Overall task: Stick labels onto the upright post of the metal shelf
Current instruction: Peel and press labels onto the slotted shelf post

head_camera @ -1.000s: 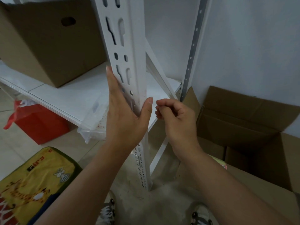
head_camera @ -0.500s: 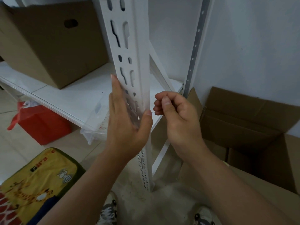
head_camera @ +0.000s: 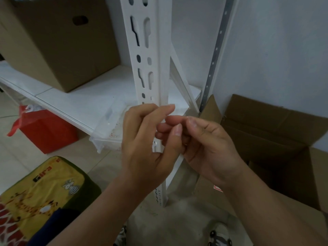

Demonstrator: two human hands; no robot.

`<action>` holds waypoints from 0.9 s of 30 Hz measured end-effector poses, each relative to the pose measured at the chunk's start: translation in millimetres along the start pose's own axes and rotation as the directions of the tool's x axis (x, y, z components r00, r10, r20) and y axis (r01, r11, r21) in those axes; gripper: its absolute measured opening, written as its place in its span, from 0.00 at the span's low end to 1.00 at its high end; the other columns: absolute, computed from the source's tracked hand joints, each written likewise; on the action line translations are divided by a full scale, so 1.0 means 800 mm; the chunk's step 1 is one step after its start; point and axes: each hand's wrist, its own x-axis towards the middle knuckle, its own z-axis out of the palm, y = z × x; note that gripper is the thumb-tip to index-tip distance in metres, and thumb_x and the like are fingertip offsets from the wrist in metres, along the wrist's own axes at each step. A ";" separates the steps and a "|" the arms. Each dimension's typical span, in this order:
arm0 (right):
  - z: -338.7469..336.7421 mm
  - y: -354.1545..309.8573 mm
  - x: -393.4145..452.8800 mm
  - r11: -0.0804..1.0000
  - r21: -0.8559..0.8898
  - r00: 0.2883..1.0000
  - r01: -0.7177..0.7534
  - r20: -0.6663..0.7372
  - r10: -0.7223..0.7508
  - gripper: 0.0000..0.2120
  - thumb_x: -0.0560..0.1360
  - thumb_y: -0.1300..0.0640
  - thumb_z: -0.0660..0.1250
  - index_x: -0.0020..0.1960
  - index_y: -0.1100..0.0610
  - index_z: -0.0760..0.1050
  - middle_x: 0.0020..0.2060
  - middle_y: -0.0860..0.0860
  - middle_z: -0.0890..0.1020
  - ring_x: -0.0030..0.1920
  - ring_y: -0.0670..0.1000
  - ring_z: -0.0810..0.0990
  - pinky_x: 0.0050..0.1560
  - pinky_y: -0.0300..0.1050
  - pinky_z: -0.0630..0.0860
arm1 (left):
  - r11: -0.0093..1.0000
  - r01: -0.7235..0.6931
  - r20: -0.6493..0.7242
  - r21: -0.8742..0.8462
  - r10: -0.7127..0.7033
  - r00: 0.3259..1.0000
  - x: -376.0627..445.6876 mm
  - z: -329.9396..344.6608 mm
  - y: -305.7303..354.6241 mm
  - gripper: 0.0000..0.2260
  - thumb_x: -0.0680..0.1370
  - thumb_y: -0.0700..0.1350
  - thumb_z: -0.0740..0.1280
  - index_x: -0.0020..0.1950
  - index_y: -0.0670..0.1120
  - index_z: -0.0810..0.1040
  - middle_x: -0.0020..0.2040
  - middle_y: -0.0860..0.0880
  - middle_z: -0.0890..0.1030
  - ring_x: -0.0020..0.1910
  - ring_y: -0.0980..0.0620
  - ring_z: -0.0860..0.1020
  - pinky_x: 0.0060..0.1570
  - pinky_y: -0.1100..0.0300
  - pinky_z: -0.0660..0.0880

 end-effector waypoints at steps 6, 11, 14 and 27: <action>-0.009 0.001 -0.001 0.975 -0.205 0.994 0.085 -0.047 -0.097 0.21 0.73 0.50 0.68 0.55 0.67 0.79 0.49 0.62 0.83 0.52 0.61 0.82 0.53 0.50 0.78 | 0.997 0.009 0.084 -0.079 -0.002 0.996 0.002 -0.004 0.008 0.08 0.77 0.41 0.65 0.55 0.42 0.76 0.46 0.46 0.75 0.43 0.46 0.77 0.43 0.59 0.74; -0.018 -0.001 -0.002 0.878 -0.462 0.975 0.123 -0.107 -0.193 0.18 0.72 0.47 0.69 0.52 0.61 0.82 0.46 0.58 0.85 0.48 0.61 0.83 0.50 0.53 0.80 | 0.989 0.071 0.138 -0.129 -0.053 0.989 0.004 -0.007 0.013 0.06 0.76 0.40 0.66 0.48 0.39 0.80 0.43 0.47 0.79 0.43 0.55 0.75 0.46 0.68 0.70; -0.019 -0.006 -0.003 0.784 -0.605 0.960 0.139 -0.113 -0.257 0.10 0.72 0.53 0.68 0.49 0.57 0.81 0.42 0.48 0.86 0.44 0.50 0.84 0.45 0.40 0.80 | 0.973 0.133 0.183 -0.187 -0.099 0.978 0.003 -0.008 0.011 0.04 0.77 0.41 0.65 0.47 0.41 0.77 0.41 0.51 0.77 0.41 0.58 0.73 0.43 0.67 0.70; -0.006 0.019 0.030 0.625 -0.763 0.818 0.166 -0.247 -0.519 0.10 0.79 0.59 0.63 0.59 0.49 0.75 0.45 0.47 0.81 0.44 0.46 0.81 0.44 0.36 0.79 | 0.820 0.538 -0.014 -0.197 -0.551 0.834 0.014 -0.016 -0.037 0.15 0.79 0.41 0.54 0.33 0.40 0.69 0.29 0.46 0.70 0.28 0.59 0.69 0.28 0.70 0.66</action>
